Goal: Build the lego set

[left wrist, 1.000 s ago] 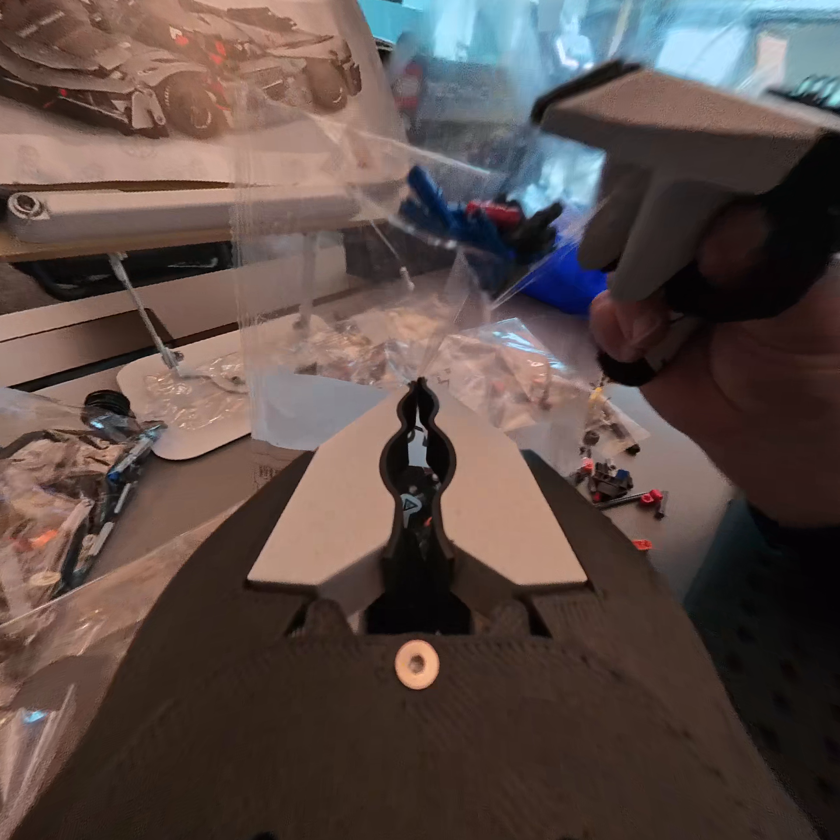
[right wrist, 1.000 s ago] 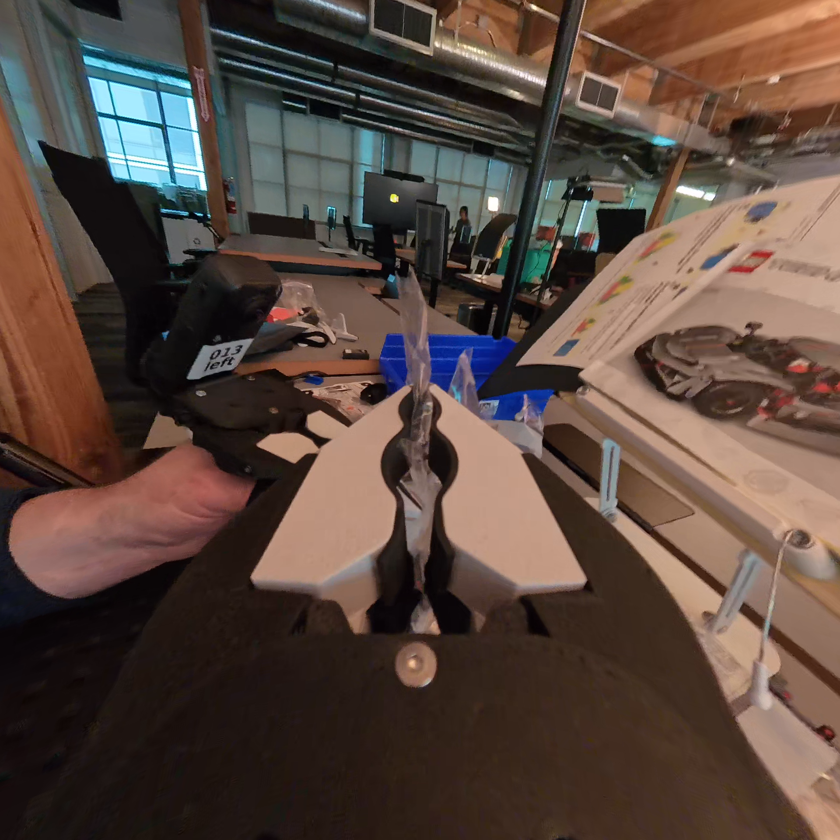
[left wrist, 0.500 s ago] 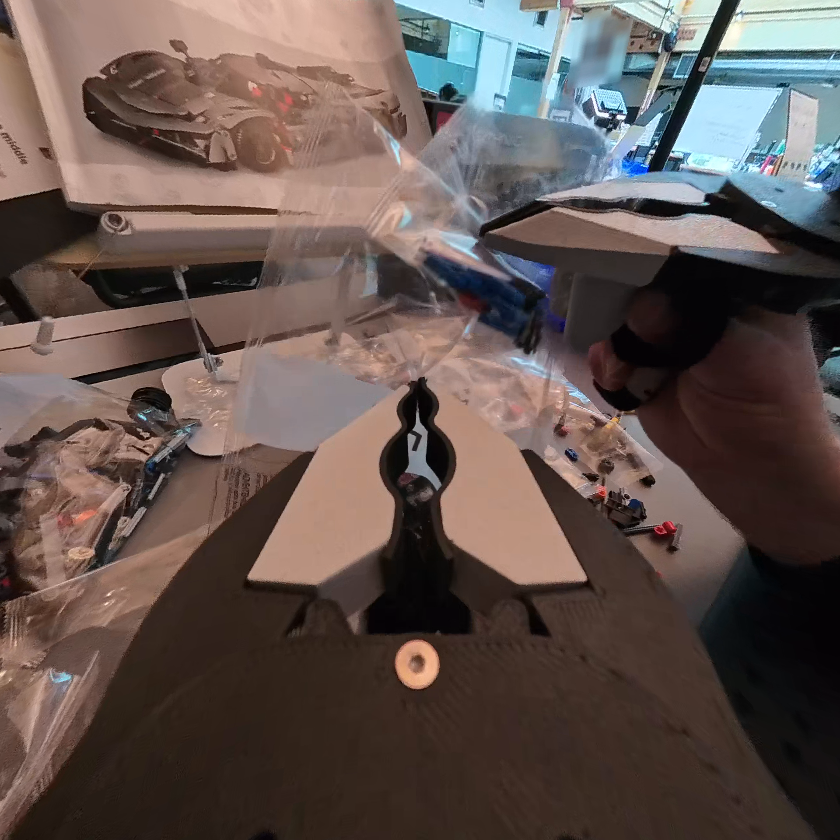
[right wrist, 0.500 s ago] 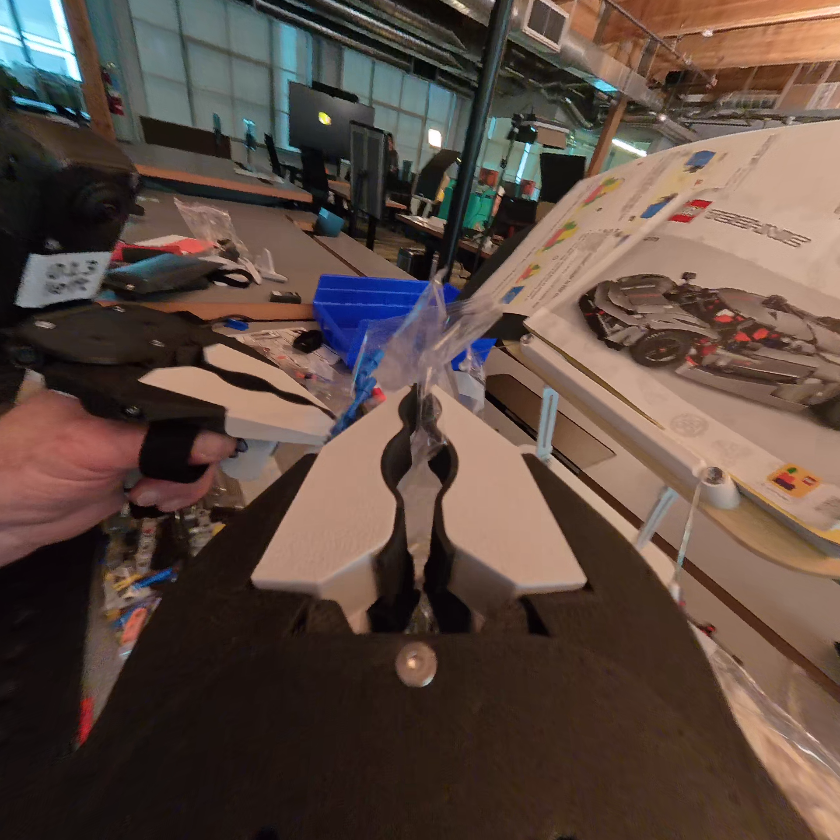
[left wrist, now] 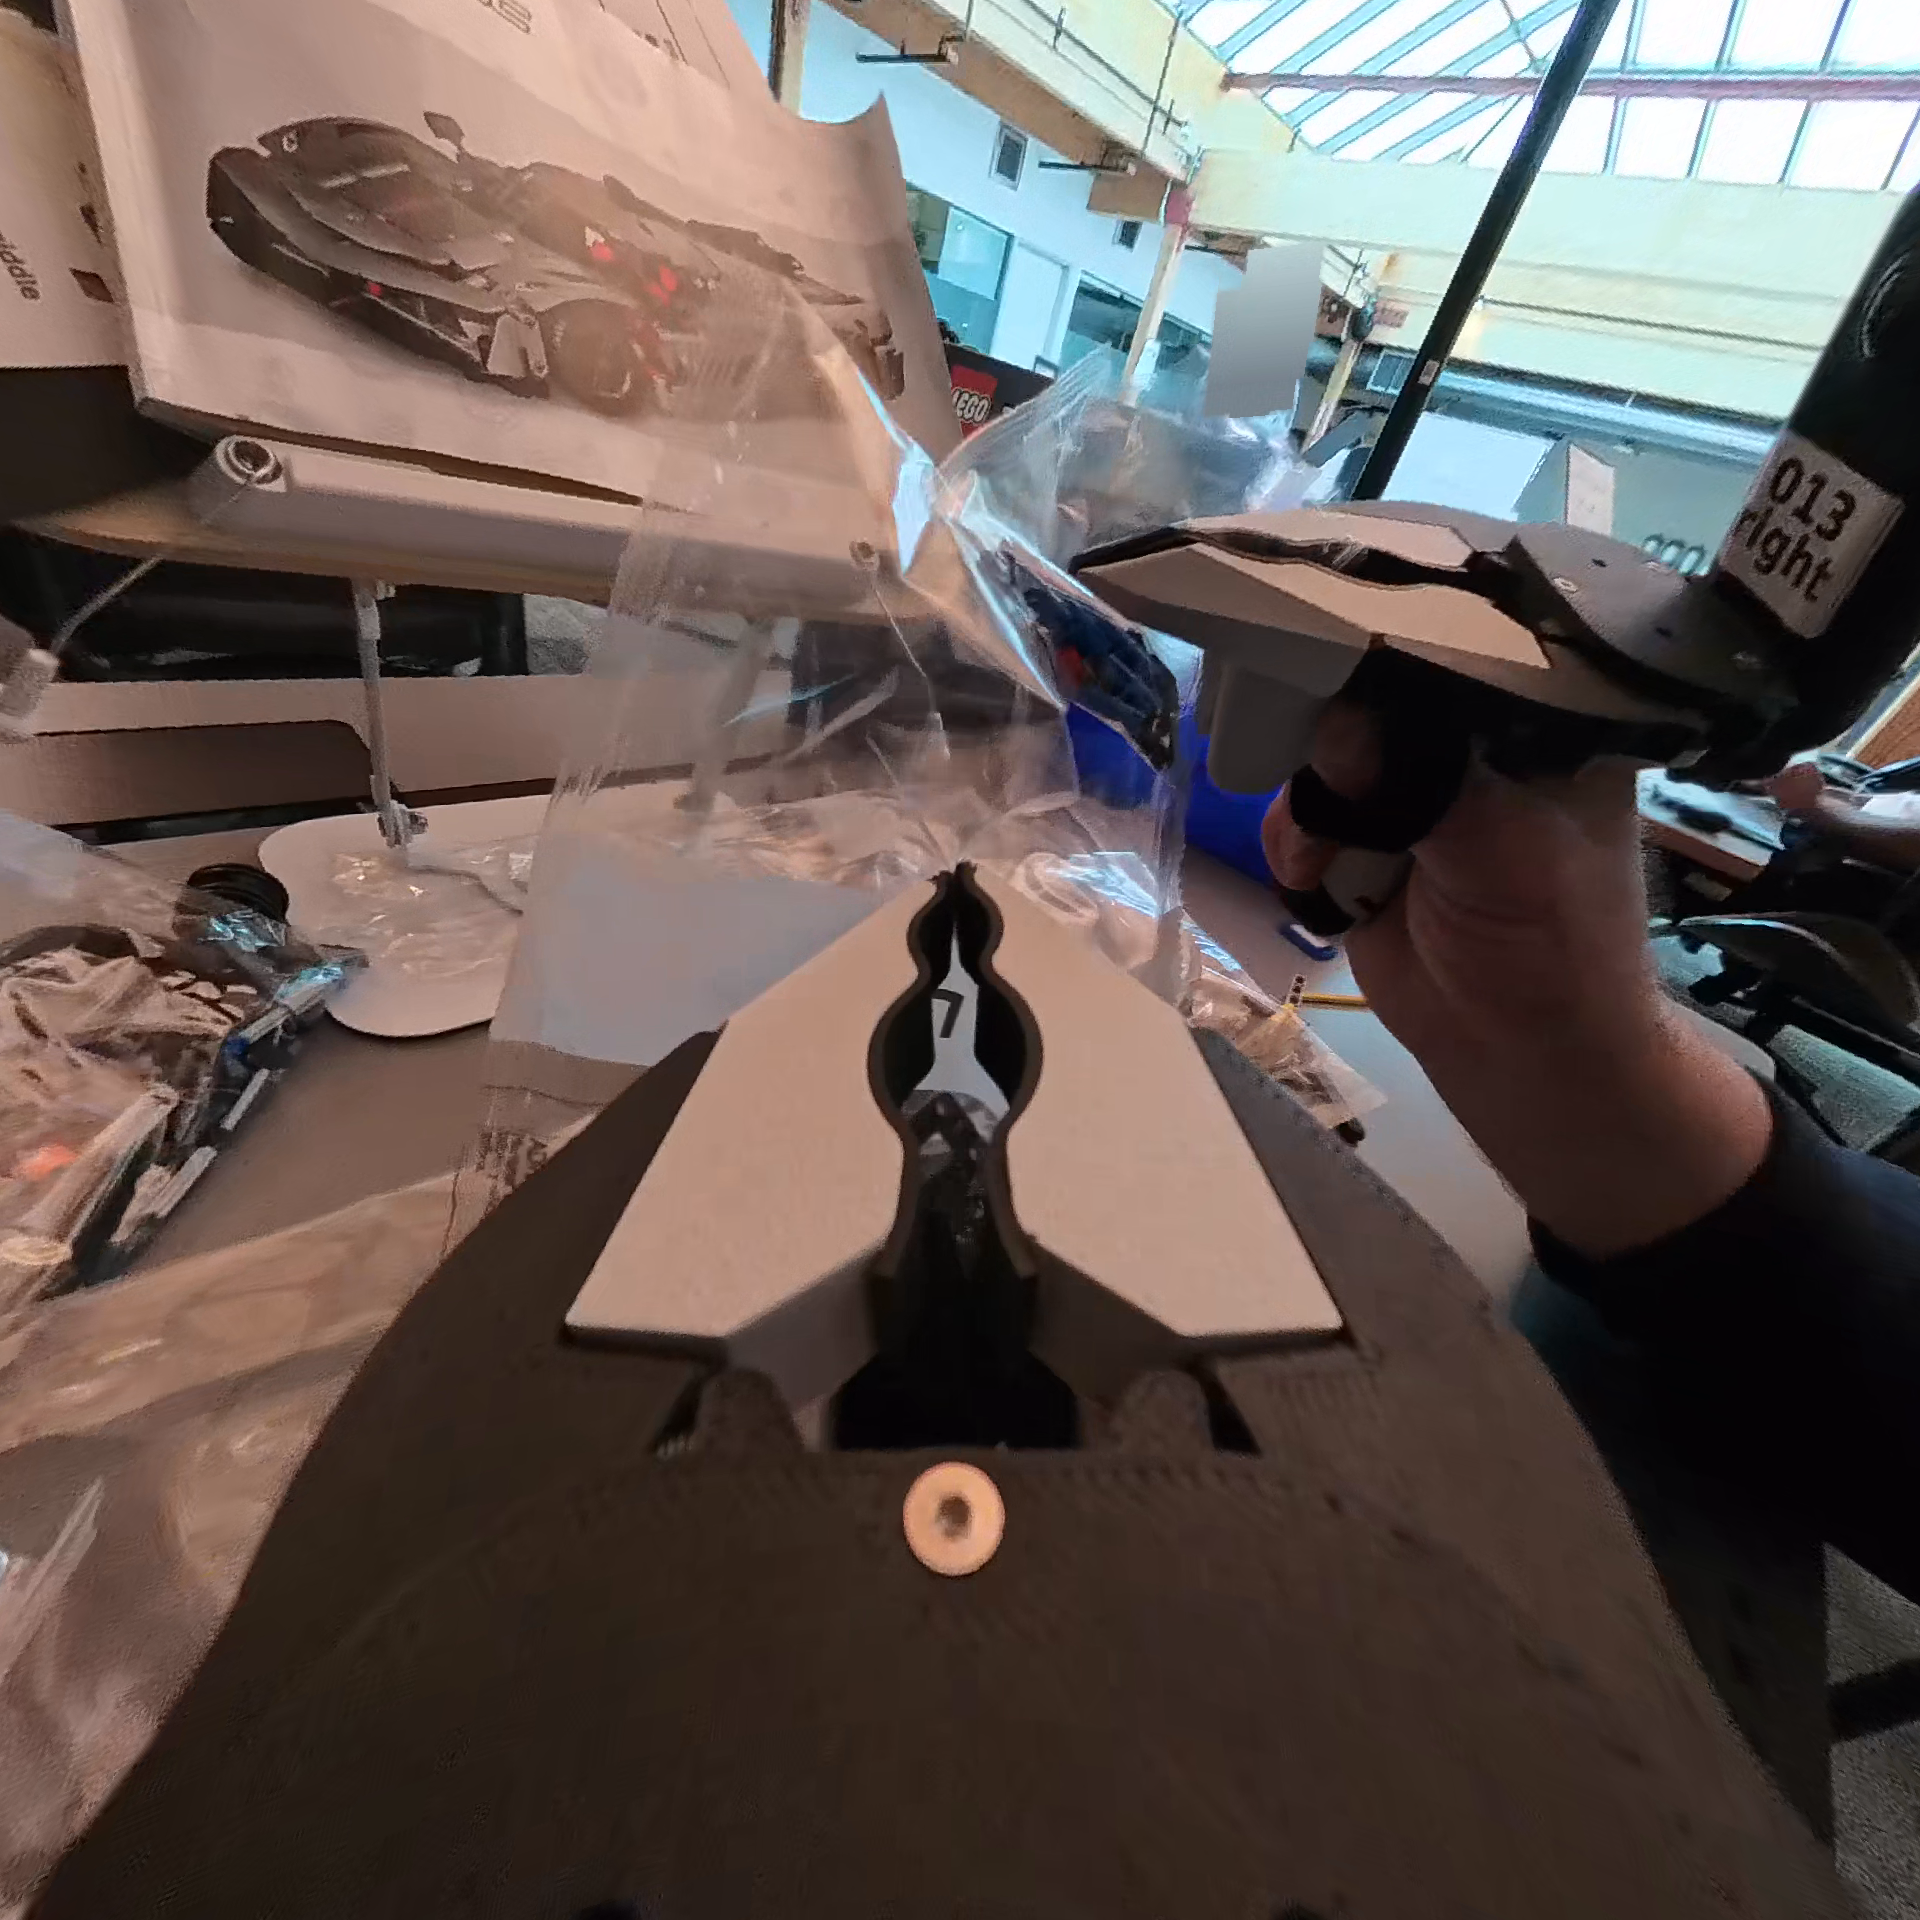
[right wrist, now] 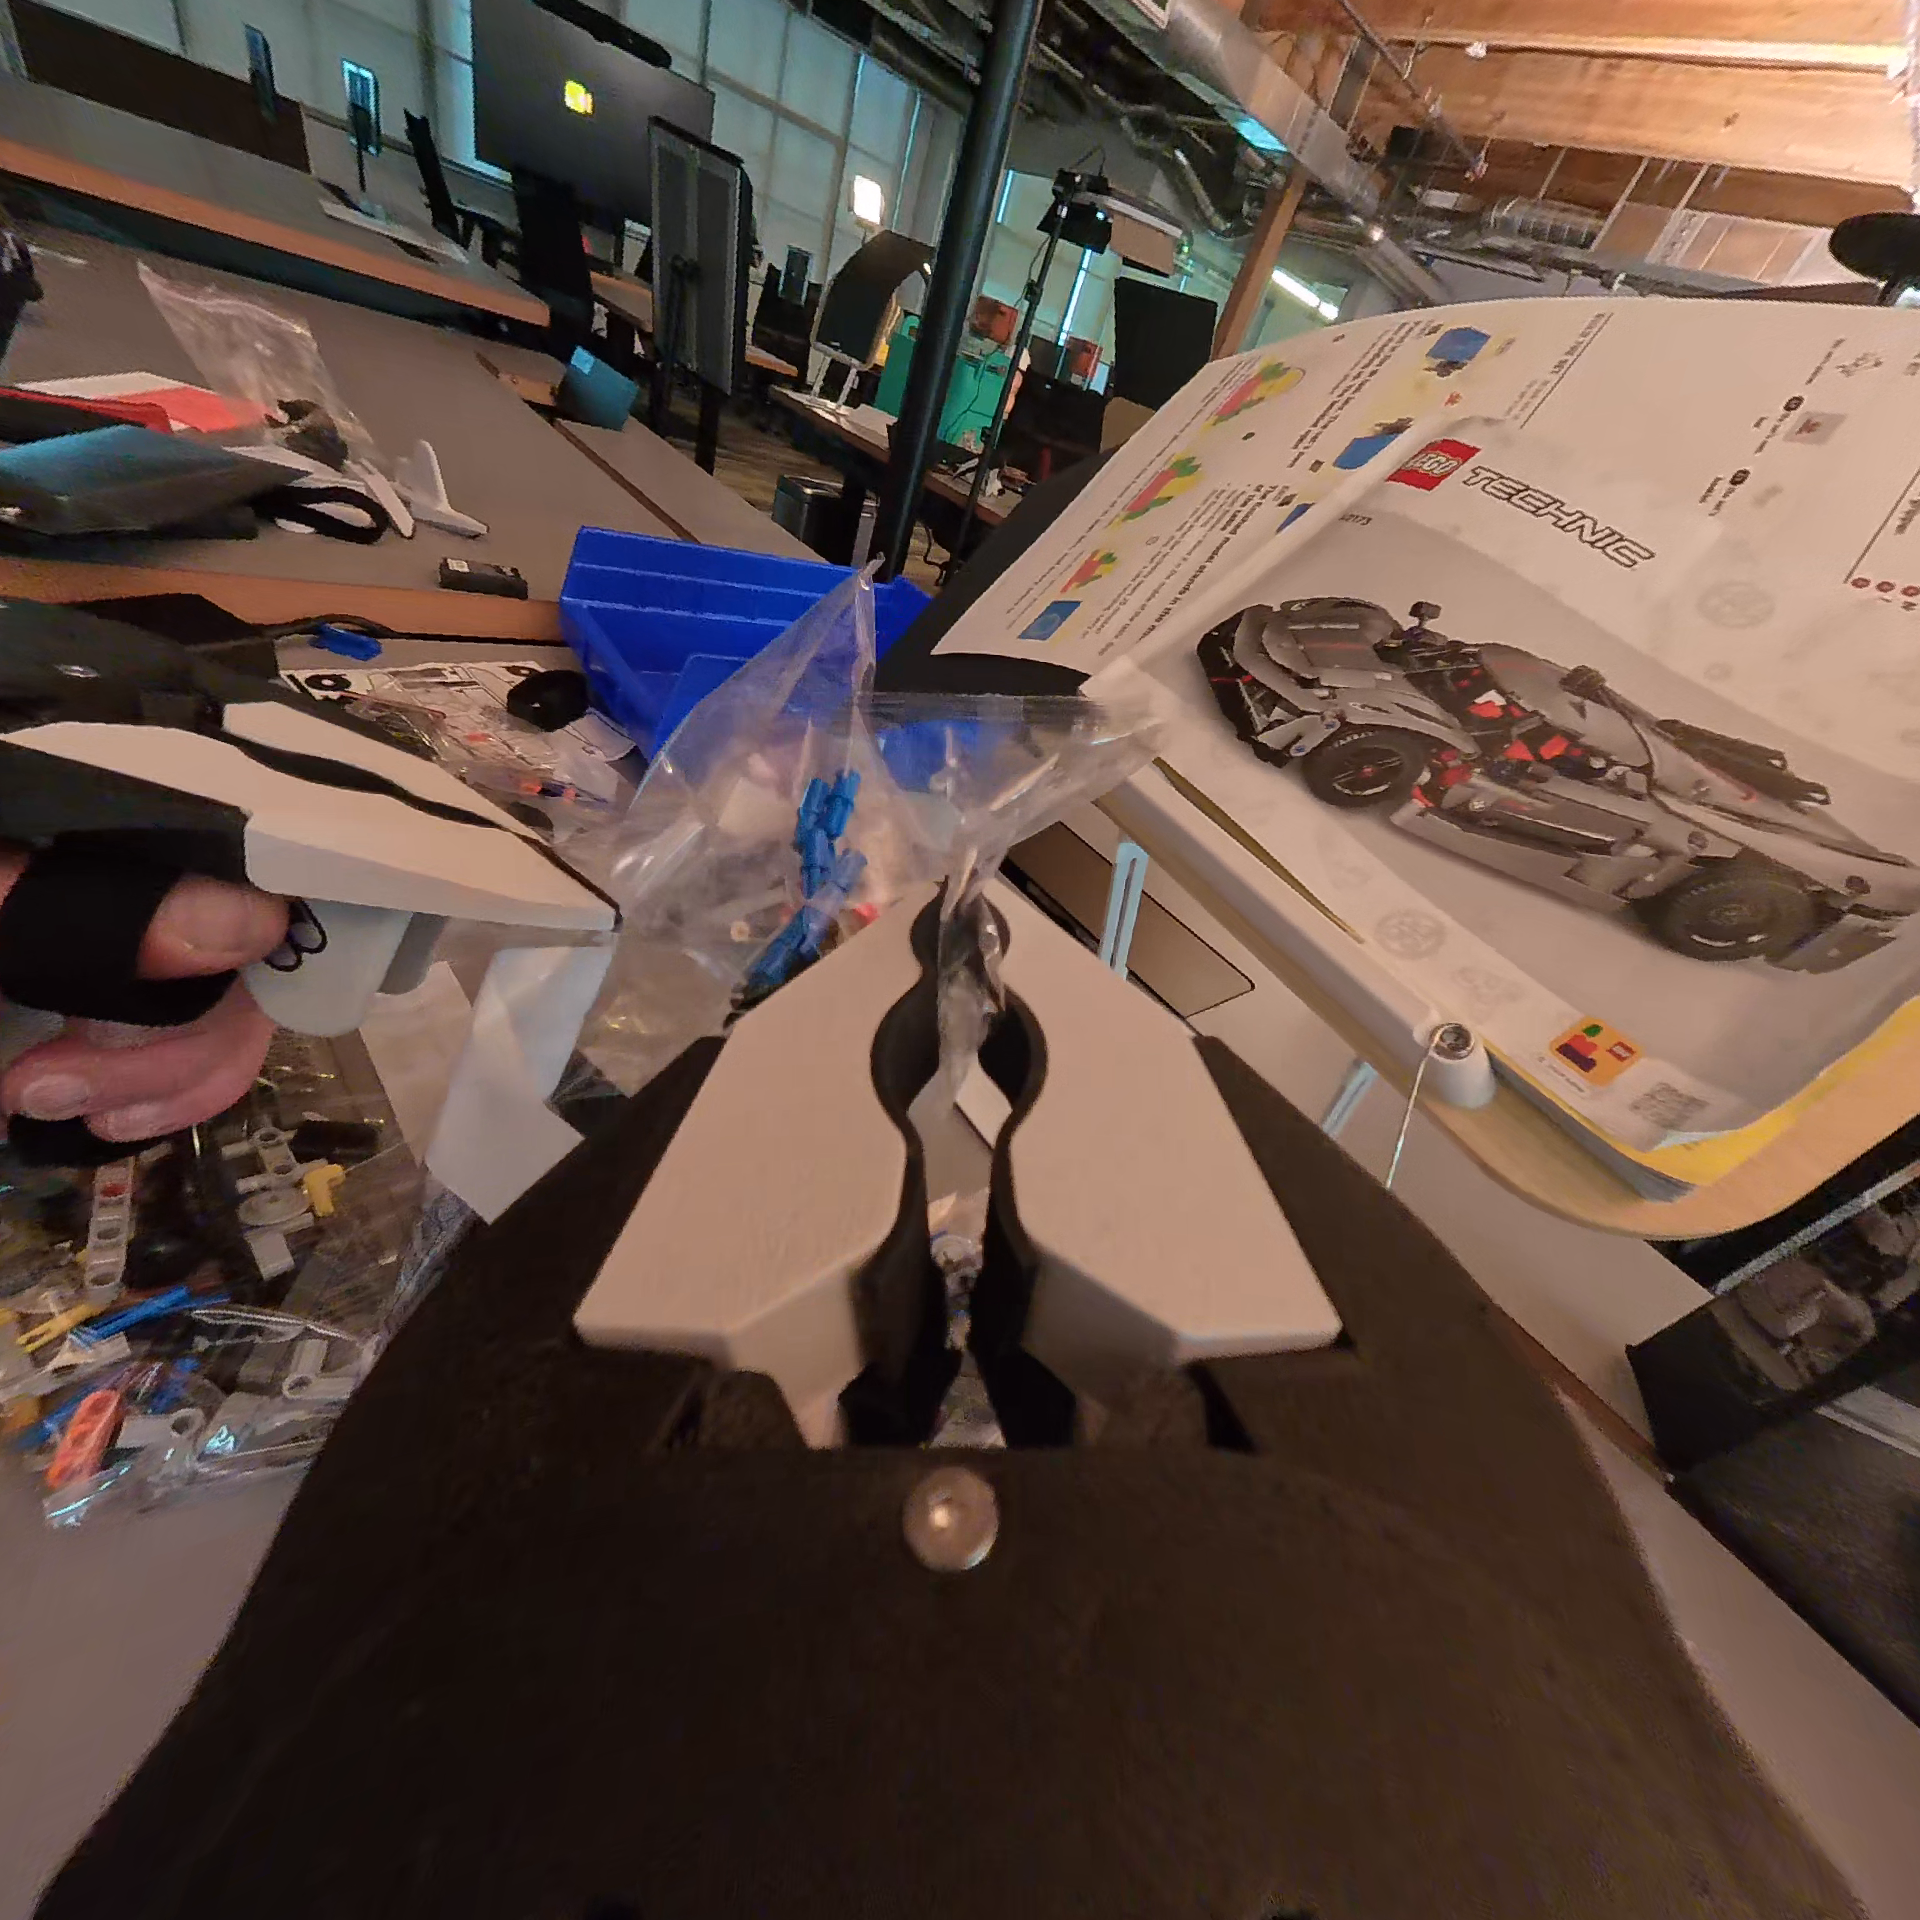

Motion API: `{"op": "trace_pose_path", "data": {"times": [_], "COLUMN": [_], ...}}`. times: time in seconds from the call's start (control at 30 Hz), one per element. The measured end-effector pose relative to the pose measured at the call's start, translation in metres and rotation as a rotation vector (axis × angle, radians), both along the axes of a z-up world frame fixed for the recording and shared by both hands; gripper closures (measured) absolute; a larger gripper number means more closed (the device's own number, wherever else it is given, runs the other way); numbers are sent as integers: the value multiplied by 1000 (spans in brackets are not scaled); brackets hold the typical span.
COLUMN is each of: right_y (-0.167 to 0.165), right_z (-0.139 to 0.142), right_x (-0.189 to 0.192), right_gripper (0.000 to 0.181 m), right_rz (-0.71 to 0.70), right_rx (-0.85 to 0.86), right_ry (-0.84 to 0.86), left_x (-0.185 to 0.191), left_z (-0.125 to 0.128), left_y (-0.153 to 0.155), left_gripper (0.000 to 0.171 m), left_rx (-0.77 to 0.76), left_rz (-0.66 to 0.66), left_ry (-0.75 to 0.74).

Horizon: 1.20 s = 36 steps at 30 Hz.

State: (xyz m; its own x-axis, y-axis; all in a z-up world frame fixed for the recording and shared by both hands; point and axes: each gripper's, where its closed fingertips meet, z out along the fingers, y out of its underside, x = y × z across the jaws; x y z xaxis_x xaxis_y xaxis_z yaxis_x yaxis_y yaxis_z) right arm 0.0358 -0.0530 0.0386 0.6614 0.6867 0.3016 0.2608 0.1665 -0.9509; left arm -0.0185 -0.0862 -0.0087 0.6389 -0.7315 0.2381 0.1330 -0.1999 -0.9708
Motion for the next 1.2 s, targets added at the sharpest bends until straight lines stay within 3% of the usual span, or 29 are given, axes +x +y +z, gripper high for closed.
{"op": "trace_pose_path", "data": {"times": [0.3,0.6,0.7,0.8,0.93,1.03,1.2], "right_y": [-13,-36,-34,-41,-27,-26,-23], "right_z": [3,-9,-4,26,27,23,-1], "right_x": [-5,-17,-16,-24,-32,-47,-56], "right_gripper": [181,181,181,181,181,181,181], "right_rz": [75,239,182,156,89,169,277], "right_rx": [47,17,50,122,181,136,-179], "right_ry": [-102,-298,-364,-308,-501,-482,-382], "left_x": [-15,-29,-31,-27,-26,-27,-30], "left_z": [15,20,23,22,22,22,22], "left_y": [0,1,0,-1,-1,-1,1], "left_gripper": [171,171,171,171,171,171,171], "left_rx": [-17,-9,-1,5,6,6,28], "left_rz": [-35,-19,-15,-21,-33,-38,-29], "left_ry": [-153,-170,-166,-143,-147,-154,-160]}}
